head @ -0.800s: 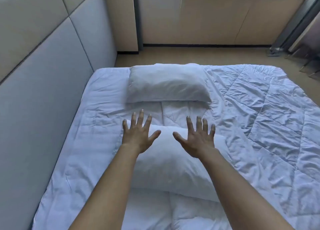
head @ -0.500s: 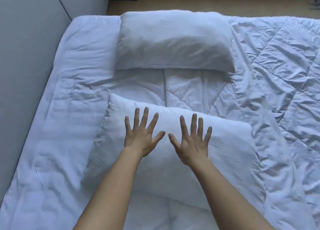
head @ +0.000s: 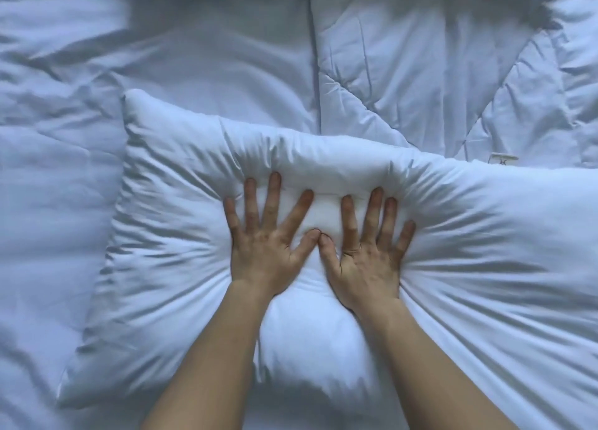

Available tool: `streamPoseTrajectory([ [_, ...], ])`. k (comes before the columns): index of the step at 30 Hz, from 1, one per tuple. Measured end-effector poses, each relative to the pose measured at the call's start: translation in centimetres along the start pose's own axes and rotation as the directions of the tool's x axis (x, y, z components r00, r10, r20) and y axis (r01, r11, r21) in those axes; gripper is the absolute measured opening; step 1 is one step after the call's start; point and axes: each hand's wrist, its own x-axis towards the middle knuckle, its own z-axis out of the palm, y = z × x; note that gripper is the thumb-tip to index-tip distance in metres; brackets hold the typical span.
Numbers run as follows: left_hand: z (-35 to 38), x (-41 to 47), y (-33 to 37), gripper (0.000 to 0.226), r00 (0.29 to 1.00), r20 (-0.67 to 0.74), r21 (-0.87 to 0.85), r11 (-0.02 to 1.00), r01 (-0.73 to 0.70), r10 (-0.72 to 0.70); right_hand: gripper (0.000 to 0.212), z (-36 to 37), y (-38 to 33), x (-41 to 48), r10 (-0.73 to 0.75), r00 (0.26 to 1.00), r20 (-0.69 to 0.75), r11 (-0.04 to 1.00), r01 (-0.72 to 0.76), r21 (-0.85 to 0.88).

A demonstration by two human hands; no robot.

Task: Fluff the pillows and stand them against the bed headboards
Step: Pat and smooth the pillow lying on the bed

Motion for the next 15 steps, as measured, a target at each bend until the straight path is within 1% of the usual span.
streamPoseTrajectory([
  [4, -1.1, 0.1, 0.2, 0.067, 0.997, 0.075, -0.001, 1.0, 0.004, -0.004, 0.078, -1.3, -0.3, -0.2, 0.009, 1.0, 0.009, 1.0, -0.009, 0.011],
  [7, -3.5, -0.2, 0.6, 0.066, 0.993, 0.11, -0.009, 0.999, 0.032, -0.031, 0.071, -4.0, -0.6, -0.5, 0.038, 0.998, -0.044, 0.999, -0.037, 0.012],
  [9, -5.3, -0.1, 0.9, 0.063, 0.995, 0.094, -0.047, 0.998, 0.043, -0.039, 0.064, -6.3, -1.2, -0.4, 0.07, 0.992, -0.102, 0.995, -0.061, 0.081],
  [11, -7.3, 1.3, 1.6, 0.065, 0.997, 0.073, -0.072, 0.997, -0.031, 0.036, 0.062, -8.6, -3.5, 1.0, 0.054, 0.989, -0.136, 0.986, -0.031, 0.165],
  [12, -8.0, 2.2, 1.8, 0.069, 0.99, 0.087, -0.03, 0.993, -0.111, 0.113, 0.062, -9.4, -4.8, 1.9, -0.002, 0.992, -0.125, 0.984, 0.024, 0.176],
  [13, -8.2, 3.2, 1.6, 0.071, 0.976, 0.12, 0.031, 0.982, -0.187, 0.182, 0.062, -9.6, -5.8, 2.6, -0.068, 0.993, -0.097, 0.984, 0.083, 0.158],
  [14, -8.3, 4.2, 0.9, 0.071, 0.963, 0.16, 0.078, 0.97, -0.23, 0.216, 0.063, -9.5, -6.1, 3.2, -0.119, 0.991, -0.062, 0.985, 0.126, 0.119],
  [15, -8.3, 5.0, -0.2, 0.069, 0.96, 0.189, 0.097, 0.969, -0.229, 0.208, 0.065, -9.3, -5.3, 3.8, -0.152, 0.988, -0.01, 0.987, 0.152, 0.051],
])
